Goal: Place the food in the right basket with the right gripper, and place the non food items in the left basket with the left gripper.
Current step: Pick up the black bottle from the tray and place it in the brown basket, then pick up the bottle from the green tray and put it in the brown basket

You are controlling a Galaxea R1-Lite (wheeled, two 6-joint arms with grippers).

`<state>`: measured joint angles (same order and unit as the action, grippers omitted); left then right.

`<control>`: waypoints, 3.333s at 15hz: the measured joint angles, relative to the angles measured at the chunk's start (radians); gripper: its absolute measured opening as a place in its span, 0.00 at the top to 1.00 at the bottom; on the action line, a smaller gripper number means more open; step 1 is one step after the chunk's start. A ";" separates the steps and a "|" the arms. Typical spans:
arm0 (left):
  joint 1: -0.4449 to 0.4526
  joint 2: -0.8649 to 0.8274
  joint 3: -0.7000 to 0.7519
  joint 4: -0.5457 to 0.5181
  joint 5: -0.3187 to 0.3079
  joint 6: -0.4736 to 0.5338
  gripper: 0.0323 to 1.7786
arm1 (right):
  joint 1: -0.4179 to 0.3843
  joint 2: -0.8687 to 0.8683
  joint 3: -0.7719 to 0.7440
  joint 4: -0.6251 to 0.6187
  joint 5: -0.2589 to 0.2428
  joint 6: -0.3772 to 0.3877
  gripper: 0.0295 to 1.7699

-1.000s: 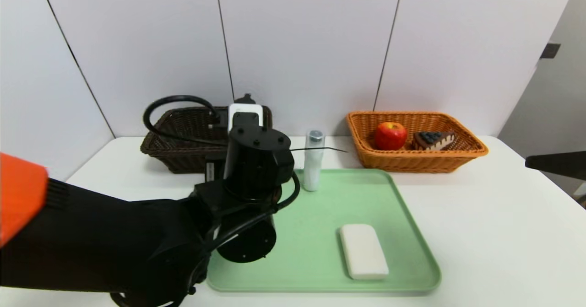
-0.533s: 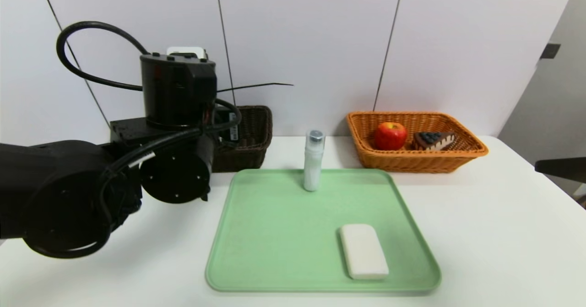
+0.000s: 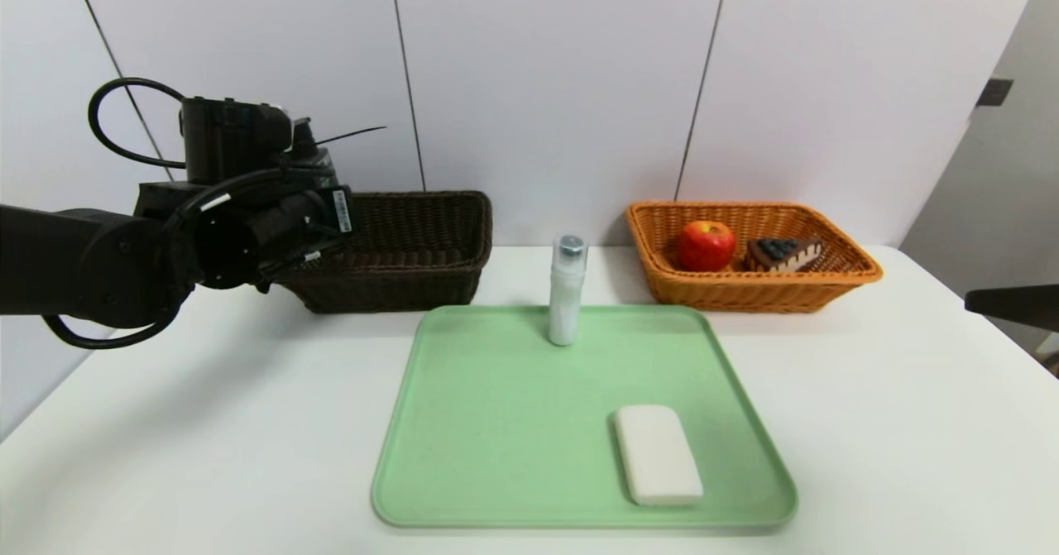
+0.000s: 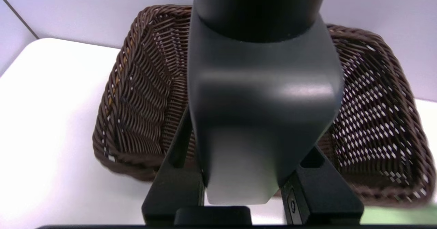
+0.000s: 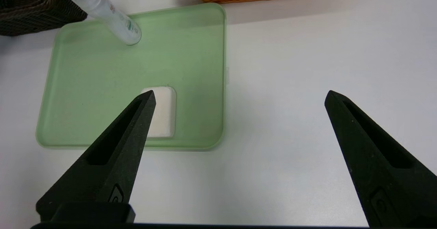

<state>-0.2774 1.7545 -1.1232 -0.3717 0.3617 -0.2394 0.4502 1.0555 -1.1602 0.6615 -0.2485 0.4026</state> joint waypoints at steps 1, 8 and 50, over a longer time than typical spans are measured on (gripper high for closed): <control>0.023 0.023 -0.020 0.000 -0.009 -0.012 0.67 | 0.000 0.000 0.000 0.000 0.000 0.000 0.03; 0.061 0.166 -0.136 -0.003 -0.032 -0.019 0.67 | -0.001 -0.001 -0.001 0.003 -0.001 0.000 0.03; -0.533 -0.219 0.450 -0.351 -0.406 0.088 0.06 | -0.006 0.060 0.000 -0.079 0.064 0.074 0.03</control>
<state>-0.8100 1.5351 -0.6730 -0.7226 -0.0440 -0.1515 0.4440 1.1160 -1.1598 0.5821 -0.1840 0.4762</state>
